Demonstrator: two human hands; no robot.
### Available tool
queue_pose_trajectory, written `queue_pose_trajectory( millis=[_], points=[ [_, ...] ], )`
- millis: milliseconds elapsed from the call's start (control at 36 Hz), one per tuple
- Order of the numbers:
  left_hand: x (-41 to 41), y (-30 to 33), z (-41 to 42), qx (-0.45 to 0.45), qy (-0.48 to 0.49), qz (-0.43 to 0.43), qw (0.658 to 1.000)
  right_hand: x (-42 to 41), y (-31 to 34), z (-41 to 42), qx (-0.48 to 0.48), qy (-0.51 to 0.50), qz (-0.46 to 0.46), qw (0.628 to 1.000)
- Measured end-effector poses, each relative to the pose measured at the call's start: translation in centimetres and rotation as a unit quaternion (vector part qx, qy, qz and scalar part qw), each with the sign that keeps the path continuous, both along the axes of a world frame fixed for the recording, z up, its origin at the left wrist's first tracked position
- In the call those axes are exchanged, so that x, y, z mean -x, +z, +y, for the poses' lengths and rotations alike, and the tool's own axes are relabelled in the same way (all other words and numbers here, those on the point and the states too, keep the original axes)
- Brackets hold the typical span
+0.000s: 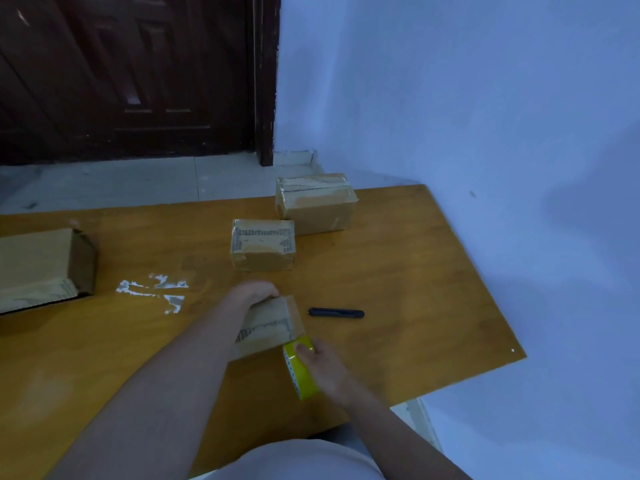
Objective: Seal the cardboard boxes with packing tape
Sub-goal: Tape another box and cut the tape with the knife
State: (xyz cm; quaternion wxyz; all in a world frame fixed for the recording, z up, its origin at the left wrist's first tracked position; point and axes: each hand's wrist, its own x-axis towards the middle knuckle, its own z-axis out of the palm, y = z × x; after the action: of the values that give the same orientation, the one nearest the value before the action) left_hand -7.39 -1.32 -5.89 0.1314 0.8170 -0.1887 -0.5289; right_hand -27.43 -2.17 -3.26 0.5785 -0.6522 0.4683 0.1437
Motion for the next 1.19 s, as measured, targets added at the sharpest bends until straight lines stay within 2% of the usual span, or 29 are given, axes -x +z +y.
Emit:
queue_pose_trajectory(
  millis=[56,111,139,194,250,306,389,528,583,639,722,833,1000,1056,1083,1139,1194],
  points=[
    [0.3,-0.8,0.3,0.035,0.007,-0.064,0.997,0.1,0.2,-0.2,0.001,0.0,0.002,1.0],
    [1.0,-1.6,0.8,0.124,0.042,-0.166,0.977,0.2,0.5,-0.3,-0.001,-0.002,-0.009,1.0],
    [1.4,-1.9,1.2,0.19,0.074,-0.21,0.956,0.3,0.5,-0.4,0.002,-0.007,-0.019,1.0],
    [2.3,-1.7,2.3,0.322,0.108,-0.296,0.893,0.3,-0.1,-0.4,0.011,-0.014,-0.038,0.999],
    [3.3,-1.1,3.6,0.389,0.065,-0.355,0.848,0.0,-0.3,-0.3,0.01,-0.022,-0.063,0.998],
    [4.3,-1.3,4.9,0.405,-0.003,-0.377,0.833,-0.7,-0.8,-0.7,0.002,-0.038,-0.075,0.996],
    [5.7,-2.9,6.7,0.365,-0.071,-0.402,0.837,-1.9,-1.0,-1.5,0.041,-0.042,-0.086,0.995],
    [7.6,-3.8,7.6,0.319,-0.079,-0.44,0.836,-2.5,-1.4,-0.9,0.069,-0.032,-0.097,0.992],
    [7.8,-3.7,7.7,0.304,-0.087,-0.433,0.844,-2.1,-2.0,-0.6,0.075,-0.028,-0.102,0.992],
    [8.0,-3.4,7.8,0.289,-0.104,-0.42,0.854,-1.6,-2.8,-0.2,0.096,-0.003,-0.069,0.993],
    [8.2,-2.6,7.8,0.271,-0.125,-0.36,0.884,-0.6,-4.6,0.5,0.129,0.016,-0.023,0.991],
    [8.7,-3.0,8.0,0.217,-0.16,-0.381,0.885,-0.4,-4.7,0.7,0.153,0.017,-0.027,0.988],
    [9.1,-2.6,7.7,0.195,-0.165,-0.378,0.89,0.1,-5.7,-0.2,0.072,-0.055,-0.03,0.995],
    [9.1,-2.6,7.6,0.185,-0.164,-0.368,0.896,0.2,-6.3,-1.3,0.132,-0.066,-0.021,0.989],
    [9.1,-2.5,7.6,0.18,-0.166,-0.364,0.899,0.2,-6.8,-2.2,0.2,-0.049,0.004,0.979],
    [9.1,-2.6,7.7,0.177,-0.173,-0.366,0.897,0.3,-7.3,-4.3,0.352,0.014,0.088,0.932],
    [9.2,-2.8,7.8,0.179,-0.177,-0.37,0.894,0.2,-7.6,-6.3,0.425,0.086,0.131,0.892]
  ],
)
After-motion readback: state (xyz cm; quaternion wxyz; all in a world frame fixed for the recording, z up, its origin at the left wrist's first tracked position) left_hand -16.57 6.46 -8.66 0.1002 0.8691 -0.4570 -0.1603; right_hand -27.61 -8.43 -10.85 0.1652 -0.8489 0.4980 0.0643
